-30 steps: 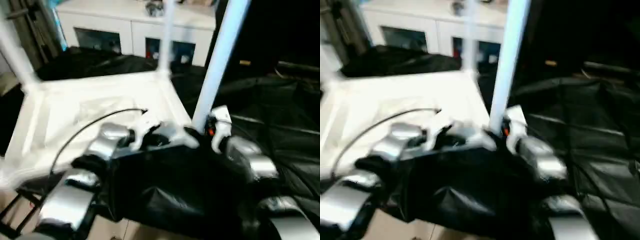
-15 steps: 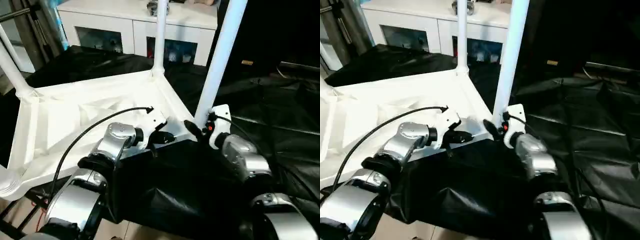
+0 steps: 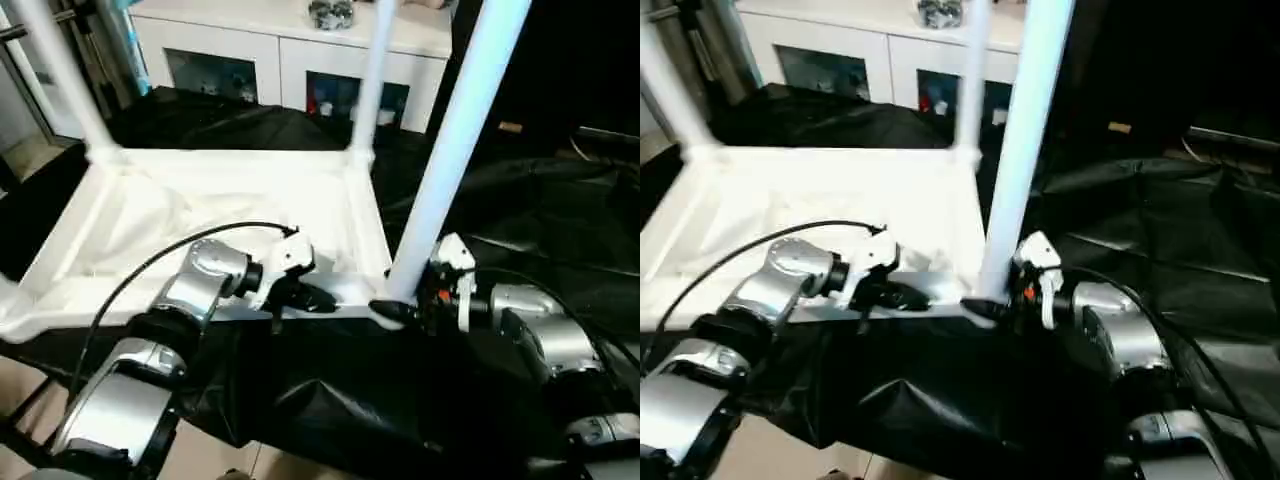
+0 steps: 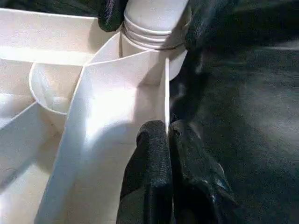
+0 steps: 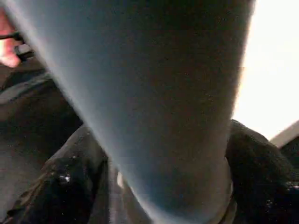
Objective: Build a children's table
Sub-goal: Rotate leg to tighten
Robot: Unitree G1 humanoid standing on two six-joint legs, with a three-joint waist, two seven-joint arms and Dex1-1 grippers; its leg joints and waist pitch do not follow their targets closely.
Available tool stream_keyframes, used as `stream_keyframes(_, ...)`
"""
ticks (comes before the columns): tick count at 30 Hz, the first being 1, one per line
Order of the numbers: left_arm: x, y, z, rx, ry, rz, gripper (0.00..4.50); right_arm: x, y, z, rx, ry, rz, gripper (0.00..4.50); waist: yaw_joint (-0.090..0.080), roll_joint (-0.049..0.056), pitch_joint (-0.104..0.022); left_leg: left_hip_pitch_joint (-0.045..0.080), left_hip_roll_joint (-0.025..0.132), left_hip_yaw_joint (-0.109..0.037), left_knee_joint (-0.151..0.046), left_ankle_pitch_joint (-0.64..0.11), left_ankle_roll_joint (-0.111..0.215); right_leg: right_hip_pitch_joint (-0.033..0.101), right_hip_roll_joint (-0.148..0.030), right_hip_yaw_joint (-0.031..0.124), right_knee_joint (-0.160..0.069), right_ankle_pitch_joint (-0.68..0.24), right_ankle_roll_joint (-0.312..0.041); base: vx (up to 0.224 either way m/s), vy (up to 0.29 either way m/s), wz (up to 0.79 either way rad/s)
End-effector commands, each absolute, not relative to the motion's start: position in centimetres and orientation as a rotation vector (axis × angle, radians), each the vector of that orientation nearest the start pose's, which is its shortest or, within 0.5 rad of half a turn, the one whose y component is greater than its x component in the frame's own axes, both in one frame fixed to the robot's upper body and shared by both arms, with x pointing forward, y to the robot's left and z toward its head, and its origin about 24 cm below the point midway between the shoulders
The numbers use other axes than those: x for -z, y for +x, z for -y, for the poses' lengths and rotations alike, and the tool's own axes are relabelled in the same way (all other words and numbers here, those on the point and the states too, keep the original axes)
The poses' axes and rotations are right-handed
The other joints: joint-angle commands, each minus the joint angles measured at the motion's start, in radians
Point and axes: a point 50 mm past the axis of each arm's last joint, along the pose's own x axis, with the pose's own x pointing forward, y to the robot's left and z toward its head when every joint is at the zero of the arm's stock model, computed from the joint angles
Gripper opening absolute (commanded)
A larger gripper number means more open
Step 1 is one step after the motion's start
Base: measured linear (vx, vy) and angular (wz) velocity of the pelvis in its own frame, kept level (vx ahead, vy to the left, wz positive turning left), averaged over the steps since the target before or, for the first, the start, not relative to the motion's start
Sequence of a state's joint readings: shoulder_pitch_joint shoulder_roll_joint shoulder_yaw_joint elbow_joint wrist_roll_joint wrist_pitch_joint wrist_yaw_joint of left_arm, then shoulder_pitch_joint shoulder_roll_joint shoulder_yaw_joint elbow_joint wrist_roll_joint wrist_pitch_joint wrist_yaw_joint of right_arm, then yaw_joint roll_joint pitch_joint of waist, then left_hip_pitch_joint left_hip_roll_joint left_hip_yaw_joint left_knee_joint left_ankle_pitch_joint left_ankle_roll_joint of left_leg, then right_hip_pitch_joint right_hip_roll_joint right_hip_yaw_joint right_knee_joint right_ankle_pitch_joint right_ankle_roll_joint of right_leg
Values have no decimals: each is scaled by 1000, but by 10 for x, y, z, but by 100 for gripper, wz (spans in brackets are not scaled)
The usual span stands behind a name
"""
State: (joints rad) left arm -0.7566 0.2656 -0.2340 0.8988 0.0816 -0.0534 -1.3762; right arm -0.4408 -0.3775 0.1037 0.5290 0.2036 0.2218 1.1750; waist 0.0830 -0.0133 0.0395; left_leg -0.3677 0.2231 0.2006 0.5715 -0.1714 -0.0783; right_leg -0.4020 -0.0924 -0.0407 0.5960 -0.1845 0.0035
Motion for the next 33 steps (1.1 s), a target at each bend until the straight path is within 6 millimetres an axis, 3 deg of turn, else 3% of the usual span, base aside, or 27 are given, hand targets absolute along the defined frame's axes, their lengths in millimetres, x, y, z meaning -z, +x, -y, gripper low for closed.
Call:
stream_keyframes(1, -63, 331, -106, 1569, 390, -419, 0, -30, 288, 154, -1260, 34, -465, 343, -1, 2, -56, 18, 12, -1, -62, -242, 38, 46, -35, 23, -61, -125, -257, 0, 0, 0)
stream_keyframes(7, -62, 329, -109, 1590, 381, -427, 0, -30, 285, 153, -1289, 54, -477, 302, 4, 1, -61, 16, 11, 1, -56, -185, 51, 48, -35, 22, -50, -28, -277, 0, 0, 0)
stream_keyframes(8, -62, 328, -109, 1589, 380, -426, 0, -30, 284, 153, -1291, 59, -479, 280, 5, 2, -61, 16, 10, 1, -57, -187, 54, 48, -35, 21, -50, -30, -277, 0, 0, 0)
stream_keyframes(15, -62, 332, -103, 1534, 358, -397, 0, -26, 281, 147, -1265, 91, -483, 270, 6, 1, -59, 17, 12, 0, -60, -217, 37, 46, -37, 22, -56, -90, -265, 0, 0, 0)
stream_keyframes(21, -65, 338, -93, 1454, 333, -350, 0, -18, 293, 141, -1071, 117, -463, 270, 2, 2, -54, 19, 11, -1, -64, -260, 13, 40, -39, 24, -66, -185, -237, 0, 0, 0)
stream_keyframes(24, -66, 342, -83, 1388, 328, -324, 0, -10, 306, 138, -871, 137, -473, 270, -11, -4, -51, 17, 7, -7, -71, -297, -12, 38, -42, 22, -77, -293, -203, 0, 0, 0)
stream_keyframes(25, -66, 344, -75, 1347, 326, -314, 0, -4, 313, 135, -734, 156, -492, 270, -20, 0, -50, 21, 7, -9, -71, -310, -21, 31, -42, 24, -81, -317, -196, 0, 0, 0)
stream_keyframes(26, -65, 344, -74, 1343, 325, -313, 0, -3, 314, 135, -720, 159, -494, 270, -20, 0, -50, 21, 7, -9, -71, -310, -21, 31, -42, 24, -81, -317, -196, 0, 0, 0)
stream_keyframes(27, -65, 344, -68, 1327, 323, -310, 0, 0, 317, 132, -650, 171, -508, 270, -32, -1, -51, 19, 4, -11, -72, -321, -30, 32, -40, 22, -84, -345, -184, 0, 0, 0)
stream_keyframes(30, -65, 344, -54, 1295, 316, -298, 0, 2, 319, 118, -618, 205, -501, 270, -35, 0, -52, 20, 5, -10, -71, -324, -24, 31, -40, 24, -86, -333, -179, 0, 0, 0)
stream_keyframes(33, -66, 342, -43, 1300, 284, -273, 0, 1, 320, 107, -621, 191, -483, 270, -36, 4, -54, 17, 5, -8, -70, -300, -10, 33, -36, 24, -81, -255, -194, 0, 0, 0)
